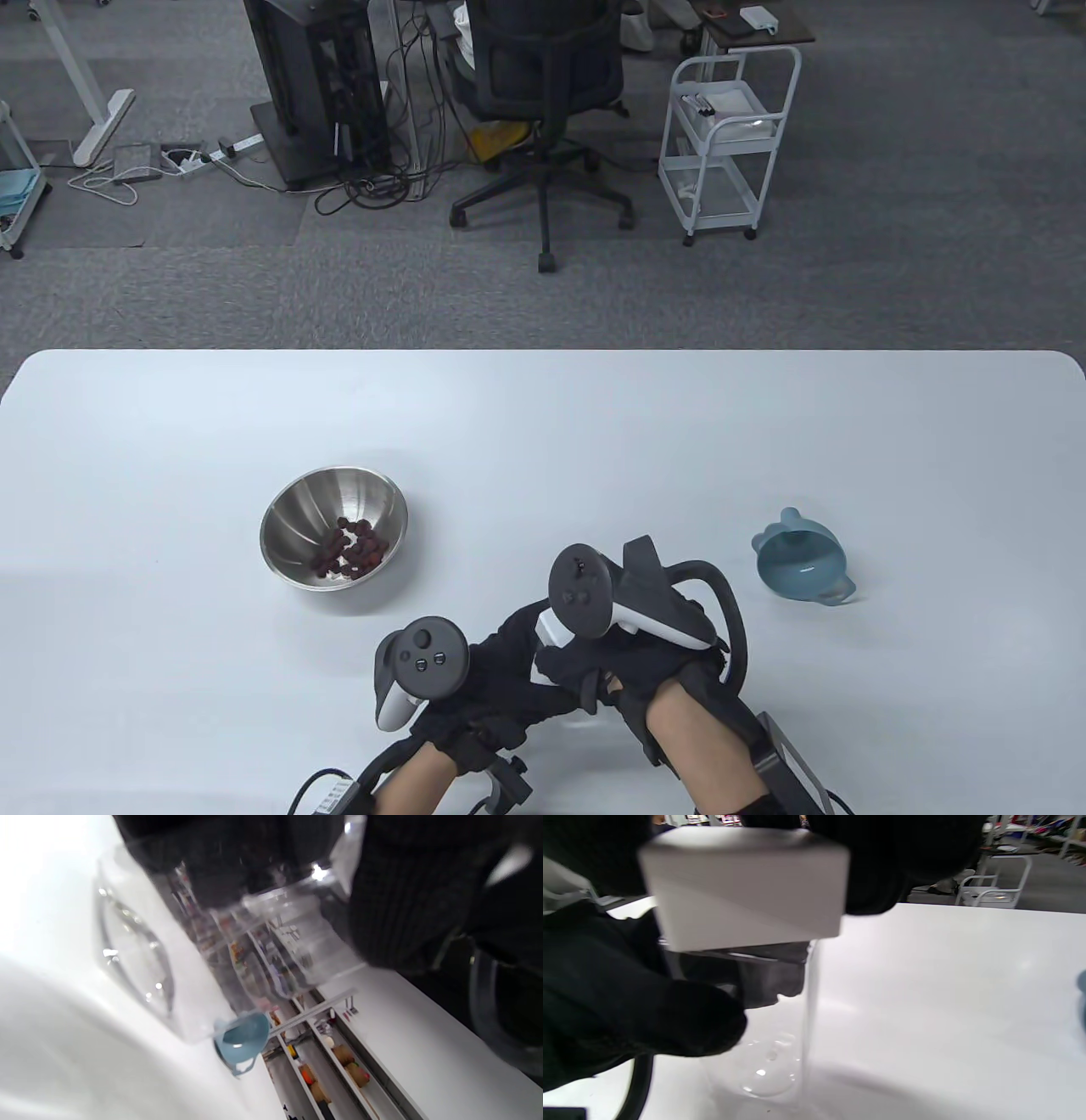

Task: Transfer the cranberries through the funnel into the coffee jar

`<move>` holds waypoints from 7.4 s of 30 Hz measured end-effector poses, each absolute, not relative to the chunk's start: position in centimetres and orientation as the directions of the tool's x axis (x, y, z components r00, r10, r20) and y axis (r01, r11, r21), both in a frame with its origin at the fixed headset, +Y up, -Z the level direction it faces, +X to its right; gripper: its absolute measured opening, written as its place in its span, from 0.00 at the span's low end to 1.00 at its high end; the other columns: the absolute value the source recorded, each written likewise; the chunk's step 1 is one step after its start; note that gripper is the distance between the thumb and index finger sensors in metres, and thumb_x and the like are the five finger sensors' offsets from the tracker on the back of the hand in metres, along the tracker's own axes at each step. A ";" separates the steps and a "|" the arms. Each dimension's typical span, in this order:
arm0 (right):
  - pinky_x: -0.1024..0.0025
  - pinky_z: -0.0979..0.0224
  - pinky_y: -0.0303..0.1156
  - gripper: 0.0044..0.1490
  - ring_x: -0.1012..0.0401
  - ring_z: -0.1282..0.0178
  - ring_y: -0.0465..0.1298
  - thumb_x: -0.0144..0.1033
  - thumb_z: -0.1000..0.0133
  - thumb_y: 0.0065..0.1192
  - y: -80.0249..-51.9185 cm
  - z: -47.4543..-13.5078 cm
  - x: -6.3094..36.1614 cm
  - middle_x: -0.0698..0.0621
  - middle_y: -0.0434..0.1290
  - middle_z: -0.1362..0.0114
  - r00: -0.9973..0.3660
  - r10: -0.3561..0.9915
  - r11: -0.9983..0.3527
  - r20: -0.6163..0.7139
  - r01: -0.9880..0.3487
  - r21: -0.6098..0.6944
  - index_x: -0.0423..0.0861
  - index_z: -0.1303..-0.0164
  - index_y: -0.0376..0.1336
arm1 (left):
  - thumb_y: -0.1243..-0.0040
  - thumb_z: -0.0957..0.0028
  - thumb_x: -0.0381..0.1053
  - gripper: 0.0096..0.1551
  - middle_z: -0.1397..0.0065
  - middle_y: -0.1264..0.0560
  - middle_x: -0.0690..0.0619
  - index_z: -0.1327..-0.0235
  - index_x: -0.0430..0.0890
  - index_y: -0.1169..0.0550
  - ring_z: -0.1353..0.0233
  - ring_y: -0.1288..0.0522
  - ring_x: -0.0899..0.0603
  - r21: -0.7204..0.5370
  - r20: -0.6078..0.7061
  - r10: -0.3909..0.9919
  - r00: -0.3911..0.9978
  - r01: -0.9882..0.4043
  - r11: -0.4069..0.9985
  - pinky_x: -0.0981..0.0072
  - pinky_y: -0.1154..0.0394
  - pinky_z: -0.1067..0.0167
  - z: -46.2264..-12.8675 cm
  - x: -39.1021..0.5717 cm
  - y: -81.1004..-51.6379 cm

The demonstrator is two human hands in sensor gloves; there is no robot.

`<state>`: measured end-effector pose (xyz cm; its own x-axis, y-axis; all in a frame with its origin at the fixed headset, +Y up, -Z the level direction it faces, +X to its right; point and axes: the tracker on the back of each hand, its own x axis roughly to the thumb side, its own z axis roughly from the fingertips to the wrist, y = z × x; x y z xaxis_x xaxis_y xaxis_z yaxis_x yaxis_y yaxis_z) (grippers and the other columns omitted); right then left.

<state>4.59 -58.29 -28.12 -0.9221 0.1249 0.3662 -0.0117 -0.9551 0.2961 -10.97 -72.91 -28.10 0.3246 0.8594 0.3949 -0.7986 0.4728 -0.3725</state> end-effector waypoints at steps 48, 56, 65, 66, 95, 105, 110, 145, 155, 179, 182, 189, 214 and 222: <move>0.47 0.33 0.66 0.49 0.35 0.27 0.66 0.37 0.54 0.83 -57.1 -28.0 4.2 0.44 0.53 0.14 -0.902 0.165 -0.905 0.400 0.023 0.424 0.64 0.26 0.56 | 0.24 0.59 0.64 0.55 0.18 0.36 0.46 0.23 0.48 0.39 0.20 0.28 0.36 -0.382 0.394 0.857 0.331 -0.790 0.480 0.41 0.33 0.26 -28.0 -10.7 -72.8; 0.48 0.36 0.68 0.52 0.36 0.30 0.70 0.44 0.53 0.79 -55.4 -27.2 8.2 0.42 0.56 0.14 -0.947 0.137 -0.972 0.289 -0.072 0.223 0.60 0.22 0.52 | 0.24 0.58 0.64 0.55 0.18 0.37 0.46 0.23 0.48 0.40 0.20 0.29 0.36 -0.358 0.378 0.861 0.339 -0.804 0.474 0.40 0.34 0.25 -28.2 -11.1 -73.0; 0.52 0.39 0.72 0.53 0.39 0.31 0.74 0.50 0.51 0.75 -65.2 -27.8 13.2 0.43 0.56 0.15 -0.990 0.007 -0.939 0.139 0.042 0.342 0.58 0.21 0.47 | 0.25 0.56 0.64 0.55 0.17 0.38 0.46 0.22 0.48 0.41 0.19 0.30 0.35 -0.355 0.365 0.867 0.339 -0.810 0.466 0.40 0.35 0.25 -28.4 -11.3 -73.1; 0.53 0.39 0.73 0.54 0.40 0.31 0.74 0.51 0.51 0.74 -66.6 -27.8 13.4 0.43 0.56 0.15 -0.991 -0.014 -0.925 0.137 0.065 0.375 0.58 0.20 0.46 | 0.25 0.56 0.64 0.55 0.17 0.38 0.46 0.22 0.48 0.41 0.19 0.30 0.35 -0.360 0.364 0.869 0.336 -0.810 0.464 0.40 0.35 0.25 -28.4 -11.3 -73.2; 0.45 0.27 0.65 0.59 0.40 0.21 0.65 0.65 0.52 0.67 -69.5 -26.6 16.7 0.42 0.51 0.12 -0.973 0.214 -0.910 0.089 -0.166 0.380 0.49 0.19 0.45 | 0.25 0.52 0.57 0.55 0.16 0.44 0.42 0.22 0.44 0.45 0.16 0.40 0.30 -0.331 0.318 0.902 0.292 -0.857 0.395 0.35 0.43 0.23 -30.0 -11.3 -72.3; 0.45 0.25 0.61 0.58 0.39 0.19 0.61 0.68 0.50 0.61 -67.9 -25.2 18.8 0.40 0.53 0.13 -0.752 0.618 -0.785 0.229 -0.605 0.133 0.45 0.19 0.46 | 0.23 0.54 0.57 0.53 0.15 0.41 0.46 0.22 0.51 0.43 0.15 0.41 0.31 -0.231 0.227 0.915 0.334 -0.894 0.384 0.39 0.42 0.23 -33.2 -11.2 -72.3; 0.45 0.25 0.61 0.58 0.40 0.19 0.61 0.67 0.50 0.61 -68.8 -25.1 19.5 0.40 0.54 0.14 -0.668 0.694 -0.708 0.268 -0.700 0.092 0.45 0.19 0.46 | 0.25 0.51 0.55 0.55 0.16 0.45 0.39 0.22 0.42 0.47 0.16 0.41 0.26 -0.234 0.182 0.913 0.365 -0.886 0.401 0.34 0.41 0.25 -34.9 -10.3 -72.9; 0.44 0.26 0.62 0.55 0.39 0.21 0.63 0.64 0.48 0.61 -69.4 -25.3 20.2 0.39 0.55 0.15 -0.616 0.746 -0.653 0.252 -0.751 0.098 0.44 0.20 0.48 | 0.33 0.49 0.62 0.61 0.15 0.56 0.34 0.19 0.38 0.55 0.16 0.51 0.22 -0.295 0.171 0.779 0.603 -0.723 0.624 0.29 0.47 0.24 -35.1 -9.4 -75.5; 0.46 0.29 0.65 0.50 0.40 0.25 0.68 0.60 0.47 0.63 -66.8 -25.9 23.1 0.39 0.60 0.17 -0.797 0.599 -0.764 0.070 -0.596 -0.246 0.43 0.22 0.52 | 0.41 0.46 0.68 0.55 0.14 0.52 0.35 0.17 0.41 0.48 0.16 0.48 0.23 -0.144 0.364 0.703 0.611 -0.709 0.690 0.30 0.45 0.25 -28.9 -12.8 -70.7; 0.42 0.25 0.60 0.54 0.40 0.17 0.59 0.53 0.49 0.69 -73.0 -34.6 32.5 0.42 0.54 0.14 -0.665 0.513 -0.846 -0.543 -0.501 -0.186 0.45 0.20 0.46 | 0.41 0.46 0.67 0.53 0.14 0.50 0.36 0.17 0.42 0.46 0.16 0.45 0.24 -0.104 0.433 0.720 0.542 -0.764 0.637 0.31 0.44 0.25 -26.2 -14.0 -71.3; 0.44 0.25 0.61 0.52 0.42 0.18 0.60 0.52 0.49 0.69 -74.5 -35.4 33.0 0.43 0.57 0.15 -0.660 0.483 -0.859 -0.575 -0.483 -0.168 0.46 0.21 0.48 | 0.41 0.46 0.67 0.53 0.14 0.50 0.36 0.17 0.42 0.46 0.16 0.45 0.24 -0.109 0.431 0.721 0.542 -0.762 0.638 0.31 0.44 0.25 -26.2 -13.9 -71.4; 0.49 0.28 0.65 0.42 0.46 0.23 0.67 0.50 0.47 0.66 -76.7 -35.9 33.1 0.46 0.69 0.22 -0.638 0.426 -0.890 -0.642 -0.424 -0.170 0.47 0.25 0.56 | 0.41 0.46 0.67 0.53 0.14 0.50 0.36 0.17 0.42 0.46 0.16 0.45 0.24 -0.113 0.424 0.730 0.536 -0.768 0.630 0.31 0.44 0.25 -26.3 -14.0 -71.3; 0.61 0.57 0.76 0.26 0.53 0.64 0.81 0.52 0.48 0.67 -65.3 -34.1 31.2 0.51 0.87 0.65 -0.669 0.535 -0.845 -0.516 -0.434 -0.313 0.43 0.57 0.78 | 0.41 0.46 0.67 0.53 0.14 0.49 0.36 0.17 0.42 0.46 0.16 0.44 0.24 -0.108 0.411 0.739 0.533 -0.777 0.620 0.30 0.44 0.25 -26.4 -14.4 -71.3; 0.60 0.56 0.76 0.26 0.51 0.63 0.82 0.51 0.48 0.67 -59.2 -34.2 27.6 0.49 0.87 0.64 -0.711 0.581 -0.813 -0.396 -0.485 -0.321 0.42 0.57 0.78 | 0.41 0.46 0.67 0.53 0.14 0.49 0.37 0.17 0.42 0.46 0.16 0.44 0.24 -0.108 0.406 0.741 0.535 -0.777 0.620 0.30 0.44 0.25 -26.4 -14.5 -71.3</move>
